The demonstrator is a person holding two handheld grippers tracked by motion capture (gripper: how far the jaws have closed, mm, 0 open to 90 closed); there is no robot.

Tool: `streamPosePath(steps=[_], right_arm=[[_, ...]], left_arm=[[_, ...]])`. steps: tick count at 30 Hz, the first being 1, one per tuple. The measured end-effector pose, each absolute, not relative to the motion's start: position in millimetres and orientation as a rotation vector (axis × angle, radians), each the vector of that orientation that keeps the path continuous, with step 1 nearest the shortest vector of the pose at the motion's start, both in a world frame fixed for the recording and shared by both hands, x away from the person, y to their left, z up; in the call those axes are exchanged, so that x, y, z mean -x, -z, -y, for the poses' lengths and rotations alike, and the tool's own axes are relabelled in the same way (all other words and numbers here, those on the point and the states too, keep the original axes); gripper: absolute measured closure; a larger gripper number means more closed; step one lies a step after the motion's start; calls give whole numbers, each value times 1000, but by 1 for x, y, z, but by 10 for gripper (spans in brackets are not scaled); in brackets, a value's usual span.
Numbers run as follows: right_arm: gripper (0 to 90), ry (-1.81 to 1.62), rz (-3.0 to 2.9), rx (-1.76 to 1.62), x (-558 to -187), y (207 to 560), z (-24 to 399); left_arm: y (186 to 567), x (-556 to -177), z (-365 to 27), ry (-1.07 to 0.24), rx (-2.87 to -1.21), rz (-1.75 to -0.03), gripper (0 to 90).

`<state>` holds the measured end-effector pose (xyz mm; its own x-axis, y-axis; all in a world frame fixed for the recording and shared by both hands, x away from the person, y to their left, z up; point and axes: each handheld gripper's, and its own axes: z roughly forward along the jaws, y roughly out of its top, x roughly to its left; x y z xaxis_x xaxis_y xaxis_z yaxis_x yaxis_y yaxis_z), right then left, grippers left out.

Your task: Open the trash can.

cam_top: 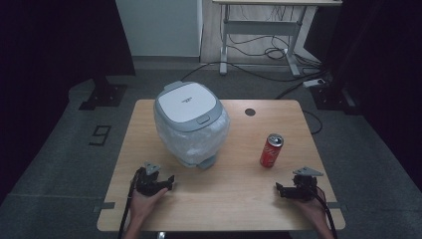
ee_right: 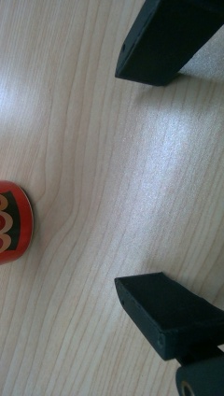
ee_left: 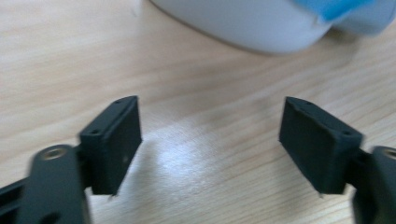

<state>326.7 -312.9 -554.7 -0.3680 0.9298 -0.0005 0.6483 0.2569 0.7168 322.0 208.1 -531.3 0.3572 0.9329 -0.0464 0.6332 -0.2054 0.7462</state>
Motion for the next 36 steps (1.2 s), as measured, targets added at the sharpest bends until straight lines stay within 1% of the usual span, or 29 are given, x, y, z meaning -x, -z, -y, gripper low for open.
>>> streamPosePath(steps=[2,4,6,9,11,12,13,18,23,36], right_arm=[[20,-892,-2112,-1429,-327,555,313],[20,-893,-2115,-1426,-327,555,313],[20,-894,-2118,-1424,-327,555,314],[20,-896,-2121,-1421,-327,555,314],[20,-897,-2121,-1420,-327,555,314],[20,-896,-2121,-1420,-327,555,314],[20,-896,-2121,-1420,-327,555,314],[19,-897,-2121,-1420,-327,555,314],[20,-896,-2121,-1420,-327,555,314],[19,-896,-2122,-1419,-327,555,314]], left_arm=[[529,-321,-210,-566,-1920,-1359,308],[521,-317,-214,-609,-1871,-1343,371],[516,-314,-217,-618,-1848,-1322,464],[510,-312,-220,-617,-1826,-1298,565],[508,-311,-221,-614,-1819,-1291,625],[506,-311,-221,-610,-1811,-1287,625],[501,-310,-221,-596,-1796,-1273,680],[484,-305,-217,-560,-1769,-1202,793],[471,-301,-212,-545,-1746,-1151,839],[454,-304,-209,-535,-1699,-1102,859]])
